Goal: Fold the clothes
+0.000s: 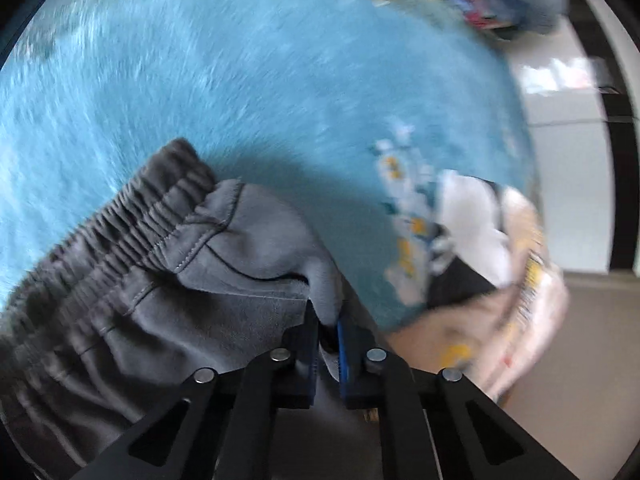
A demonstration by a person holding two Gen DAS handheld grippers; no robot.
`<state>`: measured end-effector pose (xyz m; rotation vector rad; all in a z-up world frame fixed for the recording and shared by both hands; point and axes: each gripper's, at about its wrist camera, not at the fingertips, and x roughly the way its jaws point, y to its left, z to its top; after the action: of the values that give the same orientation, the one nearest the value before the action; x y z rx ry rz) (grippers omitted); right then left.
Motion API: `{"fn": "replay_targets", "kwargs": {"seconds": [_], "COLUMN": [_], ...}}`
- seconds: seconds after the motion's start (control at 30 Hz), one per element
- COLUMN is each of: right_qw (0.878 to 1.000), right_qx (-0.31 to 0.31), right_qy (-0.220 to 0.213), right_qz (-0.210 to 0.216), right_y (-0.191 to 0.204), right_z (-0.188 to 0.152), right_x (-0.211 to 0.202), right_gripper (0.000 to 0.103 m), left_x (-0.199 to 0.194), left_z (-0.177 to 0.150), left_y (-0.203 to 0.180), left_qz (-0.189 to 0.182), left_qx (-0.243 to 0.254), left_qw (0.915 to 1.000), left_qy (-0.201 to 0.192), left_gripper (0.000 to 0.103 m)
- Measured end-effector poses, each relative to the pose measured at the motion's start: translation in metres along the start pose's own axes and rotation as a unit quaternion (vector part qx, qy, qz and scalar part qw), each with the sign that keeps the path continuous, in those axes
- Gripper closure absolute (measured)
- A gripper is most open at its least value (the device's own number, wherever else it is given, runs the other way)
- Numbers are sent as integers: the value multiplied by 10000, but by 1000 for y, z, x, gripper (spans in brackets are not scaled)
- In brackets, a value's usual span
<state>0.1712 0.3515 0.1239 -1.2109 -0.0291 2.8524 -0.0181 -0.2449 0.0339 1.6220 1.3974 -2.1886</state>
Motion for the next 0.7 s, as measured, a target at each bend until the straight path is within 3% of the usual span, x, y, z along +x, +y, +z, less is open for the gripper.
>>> {"fn": "replay_targets", "kwargs": {"seconds": [0.1, 0.17, 0.27, 0.33, 0.4, 0.53, 0.7], "right_qw": [9991, 9974, 9944, 9936, 9931, 9891, 9827], "right_qx": [228, 380, 497, 626, 792, 1243, 1686], "right_qy": [-357, -595, -919, -913, -817, -704, -591], "right_qz": [76, 126, 181, 214, 271, 370, 492], "right_y": [-9, -15, -22, -24, -24, -27, -30], "right_z": [-4, -7, -39, -65, -92, -132, -161], "right_x": [-26, -44, -76, -84, -86, -84, -80], "right_gripper": [98, 98, 98, 98, 98, 98, 98], "left_x": [-57, -98, -139, -155, -153, -145, -143], "left_z": [-25, -52, -98, -128, -146, -162, -174], "left_y": [3, 19, 63, 98, 118, 144, 169], "left_qz": [-859, -1520, -1971, -1960, -1833, -1403, -1212], "left_qx": [558, 948, 1329, 1471, 1417, 1242, 1202], "left_qw": [9943, 9824, 9689, 9670, 9708, 9817, 9849], "left_qy": [-310, -526, -690, -695, -626, -344, -269], "left_gripper": [96, 96, 95, 95, 95, 95, 95]}}
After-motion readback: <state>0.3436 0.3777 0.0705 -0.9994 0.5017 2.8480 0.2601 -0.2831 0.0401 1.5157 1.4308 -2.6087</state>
